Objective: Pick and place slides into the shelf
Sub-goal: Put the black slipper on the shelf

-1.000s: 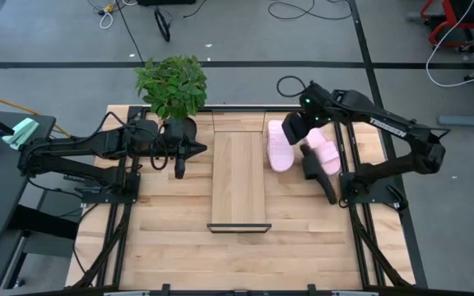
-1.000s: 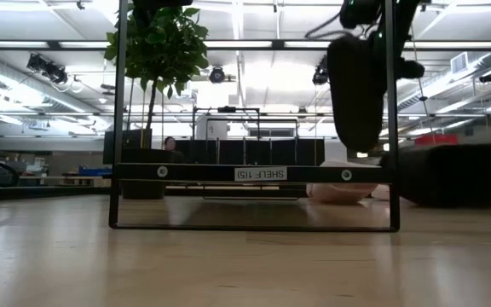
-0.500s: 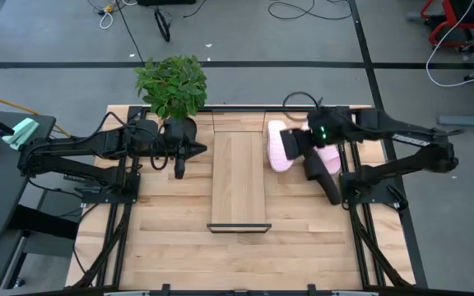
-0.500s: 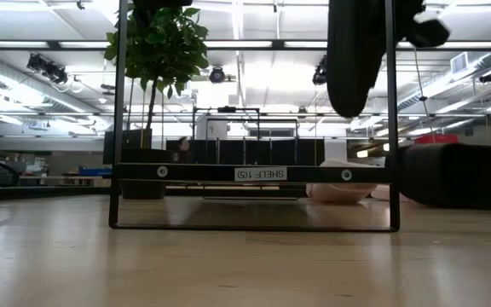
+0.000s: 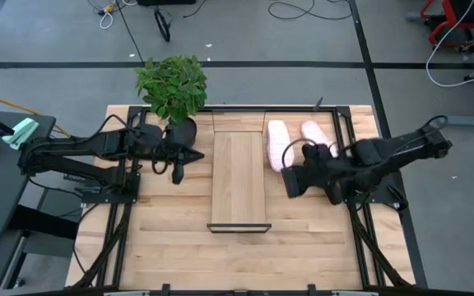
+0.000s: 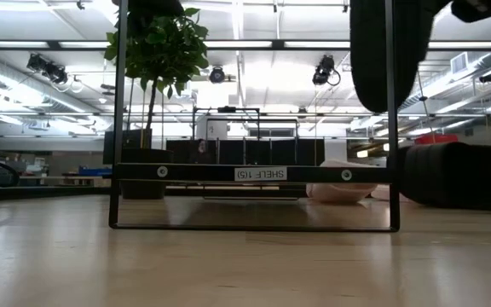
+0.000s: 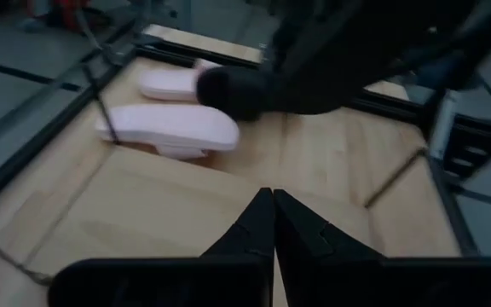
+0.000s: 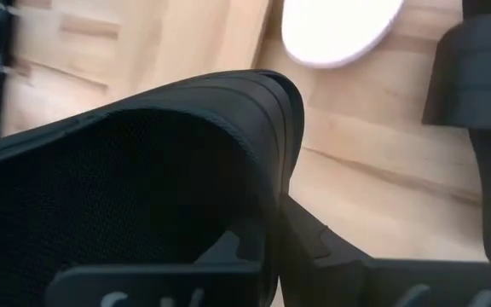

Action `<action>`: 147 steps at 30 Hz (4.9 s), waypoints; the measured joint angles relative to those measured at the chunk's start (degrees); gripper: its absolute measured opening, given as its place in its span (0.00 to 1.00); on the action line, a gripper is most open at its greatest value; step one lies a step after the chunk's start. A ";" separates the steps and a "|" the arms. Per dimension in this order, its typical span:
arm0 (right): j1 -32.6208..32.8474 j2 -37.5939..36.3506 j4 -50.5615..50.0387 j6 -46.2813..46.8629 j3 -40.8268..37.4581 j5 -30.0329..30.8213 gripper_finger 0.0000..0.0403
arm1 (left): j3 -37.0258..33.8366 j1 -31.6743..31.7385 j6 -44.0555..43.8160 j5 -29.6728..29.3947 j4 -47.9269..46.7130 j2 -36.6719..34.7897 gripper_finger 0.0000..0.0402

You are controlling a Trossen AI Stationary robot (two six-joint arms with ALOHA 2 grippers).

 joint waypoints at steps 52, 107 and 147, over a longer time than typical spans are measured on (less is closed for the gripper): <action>-6.64 39.57 -11.18 12.65 30.26 -20.91 0.03 | 0.00 -21.88 0.54 -2.11 -14.23 -0.03 0.02; -5.92 43.45 -8.30 11.26 30.80 -21.22 0.02 | 0.00 -21.86 3.01 -2.11 -14.64 -0.03 0.04; -5.90 44.12 -1.43 4.25 30.77 -23.23 0.19 | 0.00 -21.86 3.01 -2.08 -14.66 -0.03 0.07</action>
